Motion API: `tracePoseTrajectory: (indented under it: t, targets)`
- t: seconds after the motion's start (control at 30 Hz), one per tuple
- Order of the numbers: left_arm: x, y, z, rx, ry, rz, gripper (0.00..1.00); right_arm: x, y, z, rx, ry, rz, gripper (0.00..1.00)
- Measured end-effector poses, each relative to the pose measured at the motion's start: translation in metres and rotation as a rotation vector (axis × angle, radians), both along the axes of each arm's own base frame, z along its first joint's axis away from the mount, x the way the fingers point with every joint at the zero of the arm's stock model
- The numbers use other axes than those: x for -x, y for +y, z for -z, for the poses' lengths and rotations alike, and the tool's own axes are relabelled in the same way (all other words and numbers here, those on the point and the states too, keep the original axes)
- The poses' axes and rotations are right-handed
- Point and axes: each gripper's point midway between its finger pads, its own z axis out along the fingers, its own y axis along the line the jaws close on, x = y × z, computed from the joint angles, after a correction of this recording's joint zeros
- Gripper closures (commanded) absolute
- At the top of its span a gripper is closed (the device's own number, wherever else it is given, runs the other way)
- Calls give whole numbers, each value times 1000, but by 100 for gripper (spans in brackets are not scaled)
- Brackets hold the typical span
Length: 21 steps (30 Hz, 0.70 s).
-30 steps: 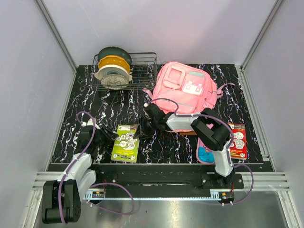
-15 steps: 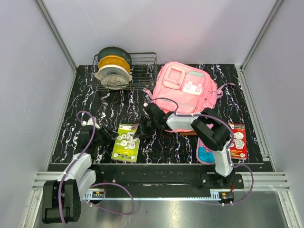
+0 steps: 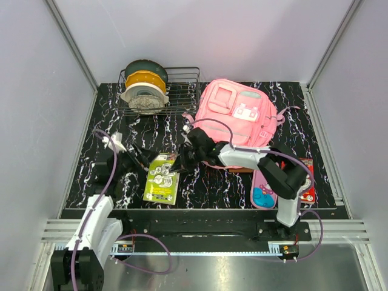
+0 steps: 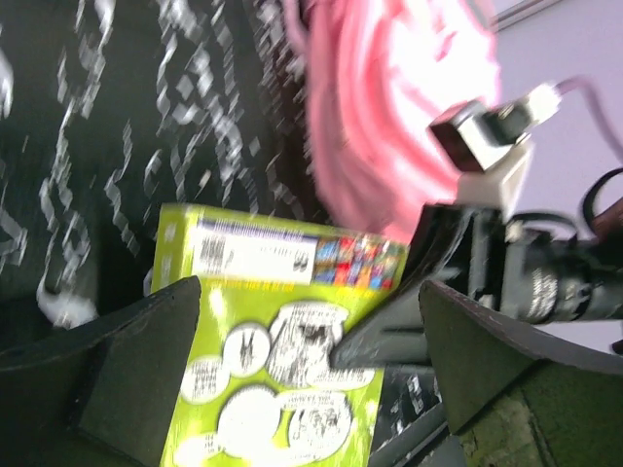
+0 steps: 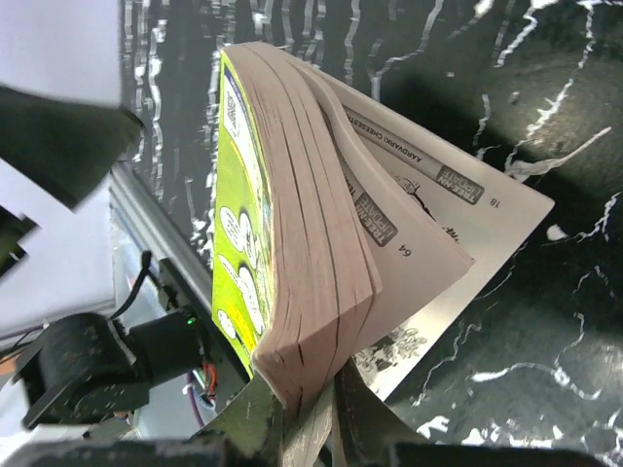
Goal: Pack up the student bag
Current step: Pick up the book from the center of the board.
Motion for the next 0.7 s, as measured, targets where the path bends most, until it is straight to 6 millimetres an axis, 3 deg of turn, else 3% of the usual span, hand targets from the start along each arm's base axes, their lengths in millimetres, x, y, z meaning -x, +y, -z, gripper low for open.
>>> tracePoseTrajectory:
  t: [0.07, 0.17, 0.53, 0.7]
  targets:
    - [-10, -1, -34, -5, -88, 16, 1, 2, -4, -17, -25, -40, -11, 100]
    - [-18, -3, -65, -13, -159, 38, 1, 9, -12, -47, -70, -109, -31, 100]
    - [-27, -25, -130, -1, -256, 236, 1, 23, -43, -144, -199, -345, -74, 100]
    - [-30, -37, -161, 27, -316, 345, 1, 20, -65, -181, -235, -434, -40, 100]
